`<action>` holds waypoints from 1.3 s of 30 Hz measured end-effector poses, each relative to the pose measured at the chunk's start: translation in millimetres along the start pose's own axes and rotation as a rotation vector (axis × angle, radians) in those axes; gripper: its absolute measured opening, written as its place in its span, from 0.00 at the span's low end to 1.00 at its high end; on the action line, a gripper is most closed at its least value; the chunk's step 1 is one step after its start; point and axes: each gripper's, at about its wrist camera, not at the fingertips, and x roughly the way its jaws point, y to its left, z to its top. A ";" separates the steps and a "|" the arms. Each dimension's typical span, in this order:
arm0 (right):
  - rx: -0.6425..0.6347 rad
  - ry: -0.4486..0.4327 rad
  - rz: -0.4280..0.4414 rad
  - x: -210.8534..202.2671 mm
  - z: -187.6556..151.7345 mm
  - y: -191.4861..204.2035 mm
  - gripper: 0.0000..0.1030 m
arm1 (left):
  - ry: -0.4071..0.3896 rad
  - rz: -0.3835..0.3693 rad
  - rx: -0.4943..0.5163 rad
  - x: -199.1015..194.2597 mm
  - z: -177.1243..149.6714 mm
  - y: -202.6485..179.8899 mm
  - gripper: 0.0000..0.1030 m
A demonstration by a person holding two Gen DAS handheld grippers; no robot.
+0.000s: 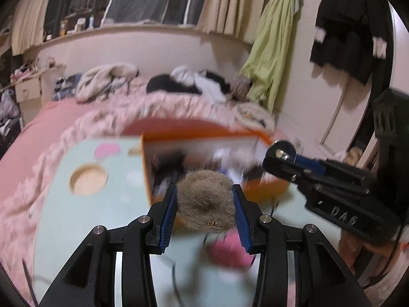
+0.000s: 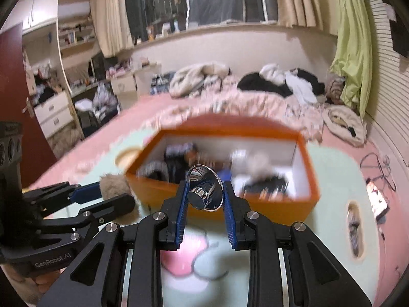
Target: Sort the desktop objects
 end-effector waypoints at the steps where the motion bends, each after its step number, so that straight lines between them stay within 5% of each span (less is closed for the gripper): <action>1: -0.007 -0.022 -0.016 0.5 9.1 -1.7 0.27 | -0.019 -0.013 -0.008 3.8 14.4 -0.9 0.39; 5: 0.000 -0.050 -0.061 15.9 35.6 -14.4 0.27 | -0.055 0.034 -0.029 31.2 45.3 0.5 0.44; 6: 0.003 -0.028 -0.076 25.4 36.8 -18.0 0.27 | -0.034 0.059 -0.034 45.8 47.0 2.7 0.64; 7: -0.001 0.014 -0.095 38.3 35.7 -21.5 0.36 | 0.003 0.085 -0.040 60.3 45.7 5.7 0.75; 10: 0.015 0.181 -0.182 78.0 16.1 -38.0 0.56 | 0.094 0.060 -0.042 96.8 25.9 18.8 0.78; 11: 0.038 0.227 -0.165 87.5 4.6 -44.1 0.59 | 0.043 0.059 0.002 94.2 21.7 14.8 0.81; 13: -0.032 0.129 -0.214 79.3 -4.4 -36.5 0.64 | -0.001 0.095 0.034 91.3 14.8 9.3 0.88; 22: 0.014 0.014 -0.190 33.0 8.5 -27.1 0.66 | -0.064 0.080 -0.006 41.5 20.4 1.0 0.96; 29: 0.031 0.018 -0.158 1.2 -27.7 -13.5 0.68 | 0.051 0.090 -0.021 22.4 -24.2 2.1 0.99; 35: 0.042 0.198 -0.203 35.6 -64.1 -19.3 0.72 | 0.261 0.161 -0.079 64.6 -63.7 16.8 0.99; 39: 0.058 0.279 -0.246 49.5 -72.3 -25.4 0.80 | 0.291 0.285 0.004 73.5 -67.9 8.7 1.00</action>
